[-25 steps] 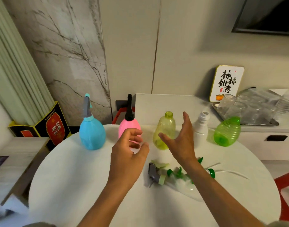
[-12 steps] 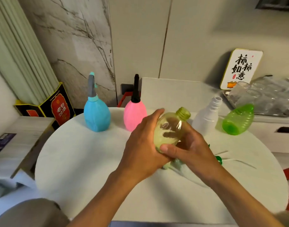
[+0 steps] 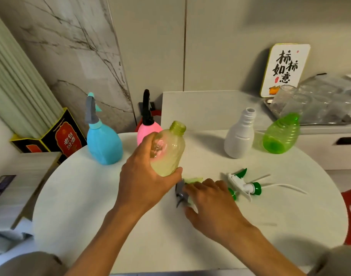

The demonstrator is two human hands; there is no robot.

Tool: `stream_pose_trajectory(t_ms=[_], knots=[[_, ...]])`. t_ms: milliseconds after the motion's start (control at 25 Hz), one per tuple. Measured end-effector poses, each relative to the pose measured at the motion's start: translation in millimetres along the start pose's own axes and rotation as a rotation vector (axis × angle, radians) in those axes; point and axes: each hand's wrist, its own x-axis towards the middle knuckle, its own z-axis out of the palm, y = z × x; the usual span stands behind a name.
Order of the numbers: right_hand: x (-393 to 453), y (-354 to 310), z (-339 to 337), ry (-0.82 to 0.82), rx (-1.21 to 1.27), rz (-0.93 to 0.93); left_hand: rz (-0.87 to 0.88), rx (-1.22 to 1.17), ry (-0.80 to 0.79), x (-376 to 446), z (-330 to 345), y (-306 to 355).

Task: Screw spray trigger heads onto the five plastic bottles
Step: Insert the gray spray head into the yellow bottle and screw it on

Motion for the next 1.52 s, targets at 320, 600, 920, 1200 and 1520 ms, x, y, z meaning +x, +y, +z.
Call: stream_pose_trajectory(t_ms=[320,600,920,1200,1520], knots=[[17,-7,17,0.09,0.051,0.15,0.036,0.066,-0.013,-8,-3,-3],[23,41,-49,0.449,1.471,0.452,-0.004,0.066,0.13,-5,-16,-9],[13,79,-74,0.614,1.906,0.258,0.052,0.23,0.021,-8,-3,-14],[9,92,-77,0.698,2.034,0.271,0.008,0.369,-0.042,-8,4,-24],[9,93,-74,0.717,2.02,0.243,-0.077,0.374,-0.025,-7,3,-25]])
